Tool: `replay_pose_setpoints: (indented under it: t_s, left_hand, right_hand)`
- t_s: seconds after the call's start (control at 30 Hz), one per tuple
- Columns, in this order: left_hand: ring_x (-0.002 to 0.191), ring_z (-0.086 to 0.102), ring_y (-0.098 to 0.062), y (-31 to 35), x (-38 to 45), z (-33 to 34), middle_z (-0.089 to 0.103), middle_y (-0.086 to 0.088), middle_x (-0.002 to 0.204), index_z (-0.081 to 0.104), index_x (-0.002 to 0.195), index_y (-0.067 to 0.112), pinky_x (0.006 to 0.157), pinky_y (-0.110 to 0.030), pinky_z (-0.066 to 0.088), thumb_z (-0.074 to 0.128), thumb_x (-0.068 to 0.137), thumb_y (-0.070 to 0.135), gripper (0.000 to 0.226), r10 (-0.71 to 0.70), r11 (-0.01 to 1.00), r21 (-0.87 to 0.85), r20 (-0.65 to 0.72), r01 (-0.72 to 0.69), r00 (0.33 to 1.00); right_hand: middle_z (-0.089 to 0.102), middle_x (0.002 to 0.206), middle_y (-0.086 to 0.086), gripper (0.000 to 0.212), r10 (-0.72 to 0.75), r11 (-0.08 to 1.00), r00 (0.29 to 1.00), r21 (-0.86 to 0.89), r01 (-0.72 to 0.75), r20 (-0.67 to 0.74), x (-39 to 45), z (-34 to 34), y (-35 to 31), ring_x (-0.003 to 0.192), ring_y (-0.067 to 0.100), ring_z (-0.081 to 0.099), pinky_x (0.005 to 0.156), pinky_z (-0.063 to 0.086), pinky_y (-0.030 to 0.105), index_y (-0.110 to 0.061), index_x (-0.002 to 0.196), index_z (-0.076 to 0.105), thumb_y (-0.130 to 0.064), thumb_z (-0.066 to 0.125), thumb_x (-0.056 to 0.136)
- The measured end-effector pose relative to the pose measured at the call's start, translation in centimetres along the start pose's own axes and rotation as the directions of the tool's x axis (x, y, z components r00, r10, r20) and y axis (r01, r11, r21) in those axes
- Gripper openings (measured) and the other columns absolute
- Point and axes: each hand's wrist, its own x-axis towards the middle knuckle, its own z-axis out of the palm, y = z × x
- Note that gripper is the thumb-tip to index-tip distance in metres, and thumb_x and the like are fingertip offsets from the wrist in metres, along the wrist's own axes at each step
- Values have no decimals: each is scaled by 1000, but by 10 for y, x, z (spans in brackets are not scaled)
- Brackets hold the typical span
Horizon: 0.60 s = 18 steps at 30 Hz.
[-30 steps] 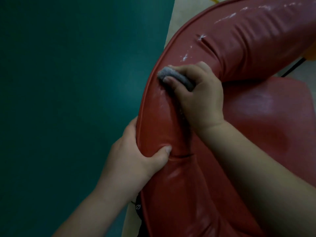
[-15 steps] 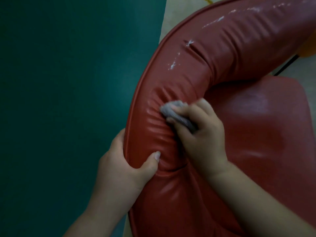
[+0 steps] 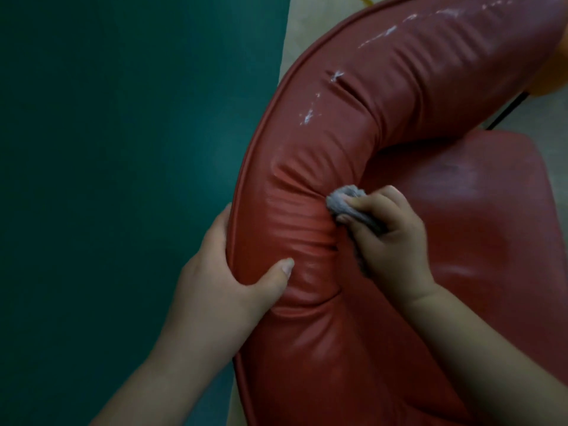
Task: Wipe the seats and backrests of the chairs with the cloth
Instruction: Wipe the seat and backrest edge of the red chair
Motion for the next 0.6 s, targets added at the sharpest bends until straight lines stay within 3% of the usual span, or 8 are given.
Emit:
replay_pose_setpoints:
  t_s: [0.07, 0.13, 0.23, 0.3, 0.37, 0.5, 0.53, 0.6]
  left_hand:
    - [101, 57, 13, 6, 13, -1, 62, 26, 119, 44, 141, 39, 81, 1, 37, 70, 56, 63, 92, 34, 998, 54, -7, -34, 999]
    - [104, 55, 9, 10, 27, -1, 61, 20, 124, 44, 143, 35, 81, 0, 36, 71, 59, 61, 92, 71, 993, 98, -25, -68, 997]
    - [119, 53, -1, 16, 41, 0, 57, 13, 136, 42, 145, 31, 94, -12, 36, 66, 59, 61, 94, 101, 985, 146, -48, -93, 994]
    - [108, 55, 8, 18, 44, 2, 60, 18, 127, 45, 142, 33, 87, -3, 35, 63, 59, 60, 89, 104, 985, 142, -43, -97, 994]
    - [89, 54, 21, 18, 41, 4, 63, 27, 106, 52, 134, 34, 73, 6, 33, 64, 62, 60, 77, 82, 991, 106, -45, -77, 996]
    - [82, 54, 25, 14, 35, 7, 63, 37, 87, 60, 115, 37, 64, 6, 34, 66, 67, 62, 55, 46, 998, 36, -51, -44, 998]
    - [82, 54, 25, 15, 35, 7, 60, 44, 88, 59, 113, 39, 63, 6, 34, 64, 64, 63, 54, 49, 998, 35, -55, -47, 997]
    - [81, 54, 26, 18, 35, 7, 56, 51, 85, 58, 107, 42, 63, 5, 35, 59, 60, 66, 53, 54, 998, 45, -71, -51, 996]
  right_hand:
    - [54, 83, 2, 15, -7, 1000, 997, 29, 9, -71, 12, -3, -5, 80, 14, 57, 78, 44, 17, -13, 94, 68, -12, 73, 80]
    - [54, 84, -5, 19, -113, 987, 983, 93, 128, -146, 38, 6, -23, 82, 5, 54, 78, 42, 13, -22, 98, 65, -18, 71, 81]
    - [51, 85, -6, 21, -204, 973, 978, 98, 207, -40, 49, 28, -38, 80, 3, 52, 71, 44, 18, -19, 100, 71, -26, 71, 80]
    - [51, 86, -2, 20, -103, 985, 993, 131, 108, -50, 25, 31, -23, 79, 6, 52, 71, 45, 19, -12, 99, 71, -20, 72, 81]
    - [53, 84, 3, 16, 46, 990, 996, 137, -35, -75, -10, 26, 2, 79, 8, 53, 74, 44, 17, -7, 94, 69, -12, 72, 79]
    - [62, 88, 5, 24, 333, 935, 942, 142, -325, -38, -33, 12, 23, 86, 15, 61, 79, 41, 9, -26, 87, 62, -6, 73, 80]
    - [64, 91, 5, 23, 354, 922, 931, 202, -331, -90, -22, 12, 18, 89, 17, 63, 81, 43, 12, -29, 88, 61, -9, 72, 82]
    - [66, 96, 2, 15, 284, 919, 939, 336, -207, -197, 10, 16, -2, 93, 12, 64, 84, 46, 18, -33, 94, 62, -23, 68, 83]
